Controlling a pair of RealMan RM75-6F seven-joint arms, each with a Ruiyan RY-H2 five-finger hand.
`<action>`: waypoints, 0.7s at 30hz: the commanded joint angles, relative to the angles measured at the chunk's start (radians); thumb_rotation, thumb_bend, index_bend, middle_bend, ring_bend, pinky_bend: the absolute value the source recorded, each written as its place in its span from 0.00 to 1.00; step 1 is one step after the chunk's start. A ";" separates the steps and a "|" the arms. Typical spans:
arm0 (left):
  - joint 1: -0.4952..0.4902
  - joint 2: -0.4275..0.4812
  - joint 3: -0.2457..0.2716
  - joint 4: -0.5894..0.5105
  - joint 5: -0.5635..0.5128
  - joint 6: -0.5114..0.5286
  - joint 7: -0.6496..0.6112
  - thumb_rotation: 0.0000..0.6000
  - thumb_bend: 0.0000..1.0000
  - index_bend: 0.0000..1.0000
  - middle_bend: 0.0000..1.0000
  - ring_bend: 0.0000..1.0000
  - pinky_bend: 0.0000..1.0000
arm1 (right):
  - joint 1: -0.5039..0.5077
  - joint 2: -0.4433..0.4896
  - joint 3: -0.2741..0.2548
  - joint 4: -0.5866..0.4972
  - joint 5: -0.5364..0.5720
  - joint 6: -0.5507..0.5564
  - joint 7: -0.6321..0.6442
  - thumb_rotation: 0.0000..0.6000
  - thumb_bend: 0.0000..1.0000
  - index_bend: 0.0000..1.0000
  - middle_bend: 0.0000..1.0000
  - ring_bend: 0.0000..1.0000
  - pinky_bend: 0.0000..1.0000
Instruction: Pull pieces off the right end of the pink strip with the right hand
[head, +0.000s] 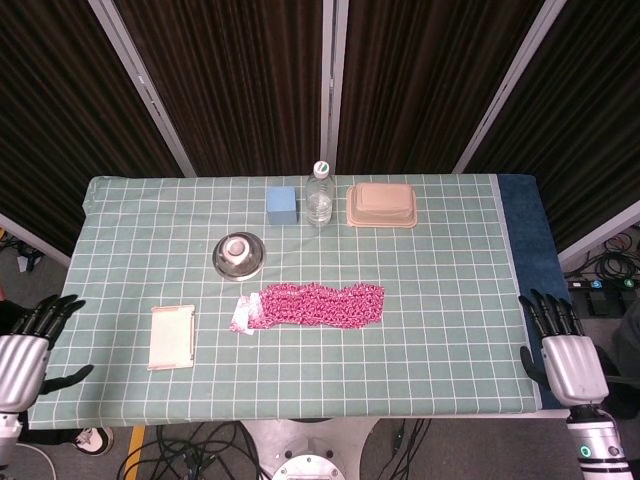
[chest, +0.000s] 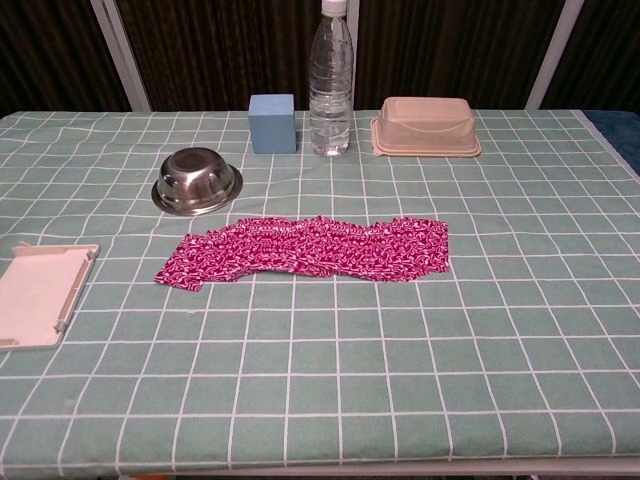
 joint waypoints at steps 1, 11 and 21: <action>0.003 -0.003 0.001 0.008 0.001 0.004 -0.004 1.00 0.00 0.15 0.12 0.08 0.22 | 0.000 0.008 -0.002 -0.007 -0.009 0.004 -0.008 1.00 0.39 0.00 0.00 0.00 0.00; -0.001 -0.012 0.000 0.008 0.003 -0.001 0.008 1.00 0.00 0.15 0.12 0.08 0.22 | 0.008 0.002 0.001 0.009 -0.010 -0.006 0.015 1.00 0.39 0.00 0.00 0.00 0.00; -0.005 -0.015 -0.001 0.010 0.000 -0.009 0.010 1.00 0.00 0.15 0.12 0.08 0.22 | 0.035 -0.006 0.014 0.006 -0.017 -0.028 -0.005 1.00 0.40 0.00 0.02 0.02 0.04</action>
